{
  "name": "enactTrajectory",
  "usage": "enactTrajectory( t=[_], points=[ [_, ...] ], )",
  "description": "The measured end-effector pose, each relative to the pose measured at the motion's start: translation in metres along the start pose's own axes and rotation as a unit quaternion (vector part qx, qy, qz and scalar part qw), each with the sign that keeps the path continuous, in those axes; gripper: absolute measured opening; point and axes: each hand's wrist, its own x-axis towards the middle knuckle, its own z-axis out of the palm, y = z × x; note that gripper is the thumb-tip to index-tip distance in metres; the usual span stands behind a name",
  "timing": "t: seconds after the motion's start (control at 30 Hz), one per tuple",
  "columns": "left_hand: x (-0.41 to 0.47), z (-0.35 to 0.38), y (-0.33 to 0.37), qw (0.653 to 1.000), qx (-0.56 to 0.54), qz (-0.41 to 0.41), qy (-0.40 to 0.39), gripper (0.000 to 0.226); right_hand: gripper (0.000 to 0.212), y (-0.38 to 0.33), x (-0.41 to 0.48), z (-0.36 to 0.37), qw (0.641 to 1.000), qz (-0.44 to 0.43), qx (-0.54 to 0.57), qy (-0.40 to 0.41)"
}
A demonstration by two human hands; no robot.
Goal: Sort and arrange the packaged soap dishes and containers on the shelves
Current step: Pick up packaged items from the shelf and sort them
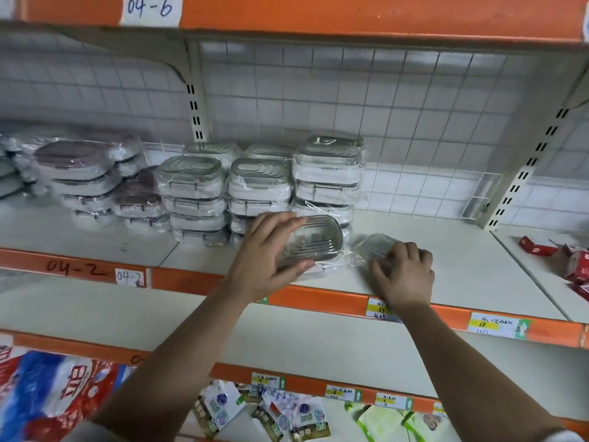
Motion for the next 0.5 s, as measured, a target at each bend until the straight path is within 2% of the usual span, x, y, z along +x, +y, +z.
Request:
enactTrajectory(
  t=[0.1,0.2,0.37,0.5],
  points=[
    [0.025,-0.024,-0.007,0.999,0.017,0.013,0.049,0.067,0.040,-0.002,0.006,0.003,1.000,0.007,-0.020,-0.009],
    [0.053,-0.047,-0.018,0.997,0.046,-0.005,0.063,0.069,0.043,-0.003,0.010,0.003,0.999,0.008,-0.031,-0.021],
    [0.100,-0.071,-0.047,0.992,0.078,-0.096,0.040,0.070,0.042,-0.001,0.010,0.008,0.999,-0.014,-0.033,-0.011],
    [0.130,-0.073,-0.076,0.979,0.069,-0.191,0.009,0.071,0.050,0.000,0.009,0.013,0.999,-0.008,-0.044,-0.027]
  ],
)
